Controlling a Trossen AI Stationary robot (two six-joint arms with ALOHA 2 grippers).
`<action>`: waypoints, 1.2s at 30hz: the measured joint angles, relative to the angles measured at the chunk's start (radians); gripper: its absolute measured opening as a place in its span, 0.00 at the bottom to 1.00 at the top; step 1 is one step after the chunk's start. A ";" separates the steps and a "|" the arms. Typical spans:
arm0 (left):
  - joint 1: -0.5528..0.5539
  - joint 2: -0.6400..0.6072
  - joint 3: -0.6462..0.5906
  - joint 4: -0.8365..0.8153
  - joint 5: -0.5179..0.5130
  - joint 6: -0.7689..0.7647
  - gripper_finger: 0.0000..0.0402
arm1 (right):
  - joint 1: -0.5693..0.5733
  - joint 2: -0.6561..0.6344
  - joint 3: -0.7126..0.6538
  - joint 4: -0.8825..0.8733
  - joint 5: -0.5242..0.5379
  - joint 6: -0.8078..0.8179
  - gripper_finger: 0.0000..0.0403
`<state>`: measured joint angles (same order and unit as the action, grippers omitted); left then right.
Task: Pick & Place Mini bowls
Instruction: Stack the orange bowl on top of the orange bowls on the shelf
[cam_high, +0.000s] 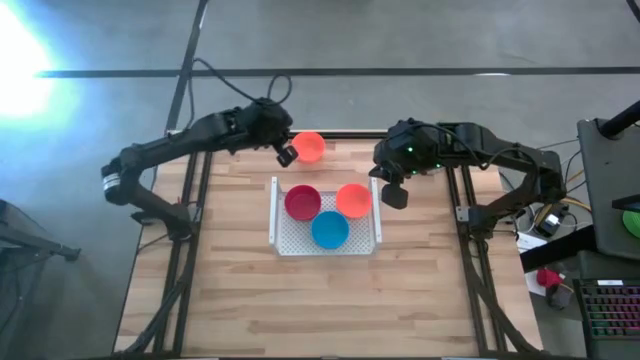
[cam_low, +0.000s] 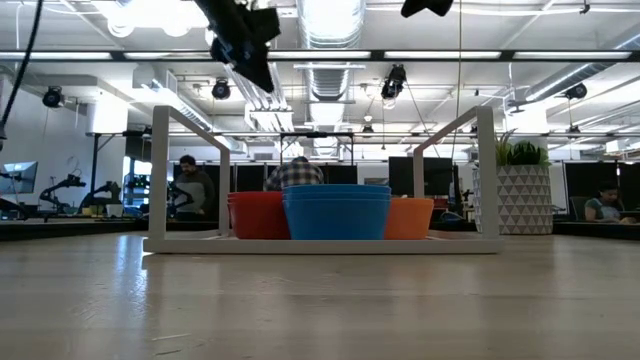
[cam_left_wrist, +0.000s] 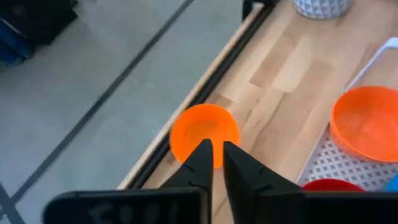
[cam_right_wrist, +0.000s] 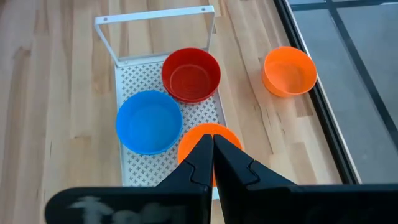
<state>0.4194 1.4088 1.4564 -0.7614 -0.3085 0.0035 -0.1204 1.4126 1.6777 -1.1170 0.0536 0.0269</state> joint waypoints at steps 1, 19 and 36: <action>0.000 0.019 0.009 -0.001 0.005 -0.002 0.09 | 0.000 -0.001 -0.001 0.000 0.000 0.000 0.02; 0.024 0.368 0.172 -0.025 0.088 -0.043 0.25 | 0.000 -0.004 -0.001 -0.004 -0.022 0.019 0.02; 0.094 0.555 0.170 0.041 0.173 -0.069 0.25 | 0.000 -0.005 -0.001 -0.005 -0.035 -0.039 0.02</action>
<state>0.5137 1.9637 1.6264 -0.7206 -0.1357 -0.0653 -0.1200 1.4071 1.6768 -1.1221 0.0185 -0.0125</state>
